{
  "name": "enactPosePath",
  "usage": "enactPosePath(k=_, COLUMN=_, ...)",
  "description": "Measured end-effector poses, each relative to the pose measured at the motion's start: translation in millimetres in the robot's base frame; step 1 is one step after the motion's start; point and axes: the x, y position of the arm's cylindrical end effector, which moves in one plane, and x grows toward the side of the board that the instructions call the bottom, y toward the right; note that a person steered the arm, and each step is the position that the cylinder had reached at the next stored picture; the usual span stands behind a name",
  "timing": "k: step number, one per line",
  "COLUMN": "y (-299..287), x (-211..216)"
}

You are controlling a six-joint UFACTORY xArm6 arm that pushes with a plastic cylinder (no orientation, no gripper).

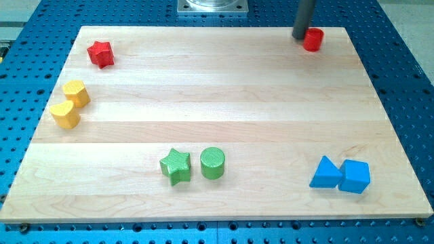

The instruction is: Slightly move the red circle upwards

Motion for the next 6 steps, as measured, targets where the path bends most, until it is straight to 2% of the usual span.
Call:
enactPosePath(k=1, y=-47.0, x=44.4)
enactPosePath(k=2, y=-15.3, x=74.8)
enactPosePath(k=4, y=38.1, x=60.0)
enactPosePath(k=6, y=58.5, x=34.4)
